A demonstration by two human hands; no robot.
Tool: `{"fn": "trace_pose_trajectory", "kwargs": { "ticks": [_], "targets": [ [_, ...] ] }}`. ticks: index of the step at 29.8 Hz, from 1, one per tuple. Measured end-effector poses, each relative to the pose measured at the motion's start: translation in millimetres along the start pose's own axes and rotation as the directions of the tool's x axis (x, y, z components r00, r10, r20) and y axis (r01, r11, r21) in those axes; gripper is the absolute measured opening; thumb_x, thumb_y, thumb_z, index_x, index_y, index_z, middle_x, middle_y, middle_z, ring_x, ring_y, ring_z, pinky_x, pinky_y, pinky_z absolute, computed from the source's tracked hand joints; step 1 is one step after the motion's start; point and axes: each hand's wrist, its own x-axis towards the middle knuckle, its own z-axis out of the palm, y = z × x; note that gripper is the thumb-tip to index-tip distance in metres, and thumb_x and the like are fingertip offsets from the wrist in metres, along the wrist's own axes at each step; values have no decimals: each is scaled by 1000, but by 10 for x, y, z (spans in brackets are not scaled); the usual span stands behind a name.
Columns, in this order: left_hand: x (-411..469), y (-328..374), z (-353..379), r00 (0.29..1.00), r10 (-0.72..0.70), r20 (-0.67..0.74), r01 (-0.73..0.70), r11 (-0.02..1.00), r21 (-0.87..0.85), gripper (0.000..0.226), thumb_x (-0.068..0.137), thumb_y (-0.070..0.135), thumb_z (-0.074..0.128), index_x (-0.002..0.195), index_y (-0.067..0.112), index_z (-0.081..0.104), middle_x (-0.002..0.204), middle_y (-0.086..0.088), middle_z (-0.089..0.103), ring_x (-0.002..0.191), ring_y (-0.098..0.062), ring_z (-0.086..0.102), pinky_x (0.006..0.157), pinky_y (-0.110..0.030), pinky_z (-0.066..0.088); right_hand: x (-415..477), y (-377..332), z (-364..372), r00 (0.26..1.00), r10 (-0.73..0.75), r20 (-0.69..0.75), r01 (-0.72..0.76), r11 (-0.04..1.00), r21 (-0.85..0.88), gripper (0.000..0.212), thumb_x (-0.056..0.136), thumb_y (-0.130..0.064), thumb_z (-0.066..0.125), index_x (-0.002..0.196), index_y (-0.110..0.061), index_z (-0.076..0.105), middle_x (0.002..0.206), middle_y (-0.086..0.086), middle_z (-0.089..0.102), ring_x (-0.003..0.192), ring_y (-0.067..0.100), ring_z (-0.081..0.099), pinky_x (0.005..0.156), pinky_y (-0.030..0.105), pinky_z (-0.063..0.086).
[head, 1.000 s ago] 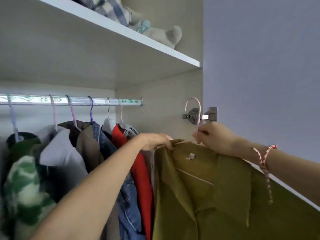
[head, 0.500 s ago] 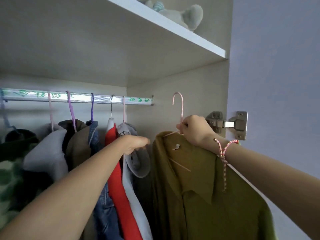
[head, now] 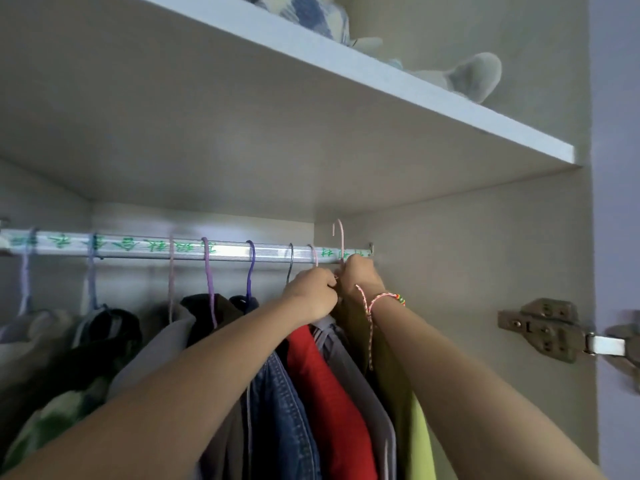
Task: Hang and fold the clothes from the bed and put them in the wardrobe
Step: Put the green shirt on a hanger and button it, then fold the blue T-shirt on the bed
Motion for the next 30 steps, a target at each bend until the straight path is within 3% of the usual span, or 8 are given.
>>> {"fn": "trace_pose_trajectory", "kwargs": {
  "ticks": [7, 9, 11, 13, 18, 24, 27, 30],
  "targets": [
    [61, -326, 156, 994, -101, 51, 103, 994, -46, 28, 84, 1, 42, 98, 19, 59, 122, -11, 56, 122, -29, 48, 106, -37, 36, 12, 317, 353, 995, 75, 61, -73, 997, -27, 30, 96, -20, 50, 118, -2, 58, 118, 20, 60, 109, 34, 58, 84, 32, 45],
    [33, -328, 185, 993, -116, -16, 116, 993, 36, 22, 85, 2, 43, 81, 20, 56, 115, -7, 60, 119, -27, 50, 114, -39, 22, -27, 406, 365, 996, 82, 45, -81, 996, -28, 30, 96, -22, 51, 115, -1, 60, 117, 21, 61, 107, 35, 58, 84, 32, 45],
    [-27, -319, 238, 994, -99, -51, 106, 981, 162, 23, 86, 4, 42, 93, 14, 61, 118, -6, 61, 119, -24, 49, 117, -38, 5, -112, 464, 352, 995, 88, 47, -85, 994, -65, 29, 96, -22, 49, 113, -2, 61, 116, 21, 61, 106, 36, 58, 85, 33, 46],
    [-85, -292, 256, 995, 6, -102, 20, 967, 254, 29, 89, 7, 42, 109, 12, 63, 123, -7, 59, 126, -22, 44, 116, -37, 0, -169, 456, 310, 997, 55, 54, -49, 994, -103, 27, 96, -18, 48, 112, -1, 61, 117, 22, 60, 107, 36, 58, 86, 34, 46],
    [-226, -95, 482, 960, 271, -71, -238, 921, 307, 33, 90, 9, 42, 120, 12, 56, 126, -8, 56, 129, -20, 37, 115, -35, 11, -568, 440, 158, 993, -111, 45, 119, 959, -259, 26, 92, -10, 48, 114, -3, 59, 119, 20, 53, 110, 35, 53, 90, 35, 42],
    [-494, 368, 865, 881, 389, -271, -396, 918, 32, 28, 85, 4, 40, 106, 0, 58, 113, -19, 59, 110, -34, 51, 98, -37, 33, -1164, 636, -334, 995, -105, -3, 97, 935, -342, 24, 92, -8, 44, 113, -1, 53, 117, 18, 54, 109, 35, 53, 88, 32, 39],
    [-744, 684, 989, 790, 495, -361, -575, 803, -157, 43, 81, 15, 27, 104, -3, 60, 107, -20, 62, 103, -35, 55, 92, -40, 41, -1543, 711, -727, 994, -107, -34, 88, 932, -350, 22, 89, -2, 45, 107, 3, 56, 114, 20, 60, 108, 33, 55, 75, 22, 33],
    [-1140, 1063, 1087, 709, 543, -450, -693, 657, -298, 38, 83, 18, 28, 89, 0, 60, 88, -16, 63, 87, -27, 52, 84, -45, 43, -2077, 826, -1070, 991, -72, -114, 38, 959, -279, 18, 89, -1, 46, 102, -3, 58, 106, 17, 63, 99, 27, 57, 71, 19, 31]
  ]
}}
